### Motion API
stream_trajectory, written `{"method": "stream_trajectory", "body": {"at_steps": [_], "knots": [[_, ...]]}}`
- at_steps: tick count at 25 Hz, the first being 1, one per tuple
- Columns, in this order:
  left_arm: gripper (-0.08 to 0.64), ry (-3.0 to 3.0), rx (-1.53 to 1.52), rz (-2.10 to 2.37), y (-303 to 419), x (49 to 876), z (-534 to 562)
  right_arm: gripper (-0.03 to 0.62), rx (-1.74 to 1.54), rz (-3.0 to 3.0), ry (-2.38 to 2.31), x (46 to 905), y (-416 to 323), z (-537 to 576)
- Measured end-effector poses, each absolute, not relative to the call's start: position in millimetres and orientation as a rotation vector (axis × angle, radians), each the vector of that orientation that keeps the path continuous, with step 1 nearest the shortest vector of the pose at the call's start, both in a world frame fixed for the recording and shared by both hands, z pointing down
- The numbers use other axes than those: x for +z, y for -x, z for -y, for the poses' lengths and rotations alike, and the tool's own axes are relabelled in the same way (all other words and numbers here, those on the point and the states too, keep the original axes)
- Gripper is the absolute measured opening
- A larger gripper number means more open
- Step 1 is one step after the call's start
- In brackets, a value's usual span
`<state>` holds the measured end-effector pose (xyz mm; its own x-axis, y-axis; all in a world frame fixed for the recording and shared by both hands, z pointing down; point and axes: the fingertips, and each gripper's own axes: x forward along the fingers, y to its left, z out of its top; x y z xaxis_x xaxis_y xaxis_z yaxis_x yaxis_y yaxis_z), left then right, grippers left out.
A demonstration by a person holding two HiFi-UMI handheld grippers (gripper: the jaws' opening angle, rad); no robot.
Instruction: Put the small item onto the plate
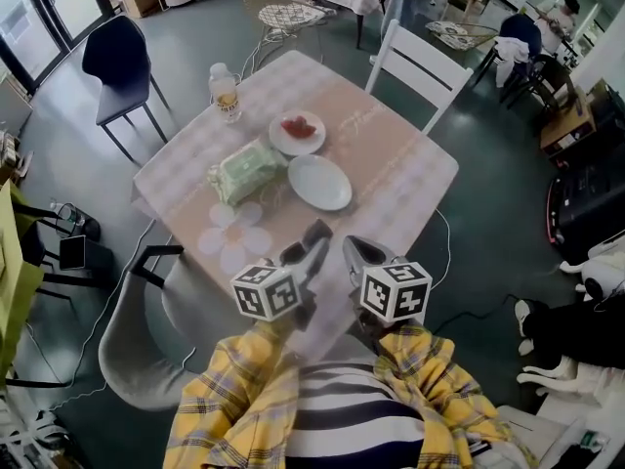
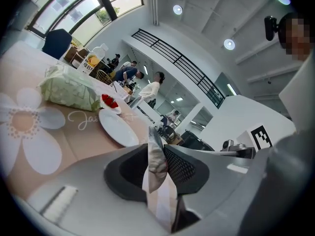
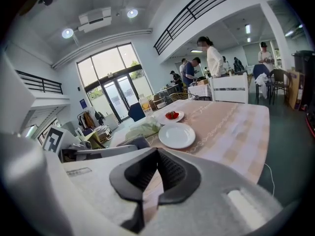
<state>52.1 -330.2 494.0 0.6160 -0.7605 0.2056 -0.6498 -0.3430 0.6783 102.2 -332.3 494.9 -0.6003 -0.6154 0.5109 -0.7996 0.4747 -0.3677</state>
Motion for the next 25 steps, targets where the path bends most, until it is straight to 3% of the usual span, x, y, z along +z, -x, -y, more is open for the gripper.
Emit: {"method": "stream_trajectory", "body": {"at_steps": [25], "knots": [[0.087,-2.034,-0.082,1.208,-42.2,511.1,427.5,0.002,0.783,2.41,-1.116,510.7,-83.6,421.9]]}}
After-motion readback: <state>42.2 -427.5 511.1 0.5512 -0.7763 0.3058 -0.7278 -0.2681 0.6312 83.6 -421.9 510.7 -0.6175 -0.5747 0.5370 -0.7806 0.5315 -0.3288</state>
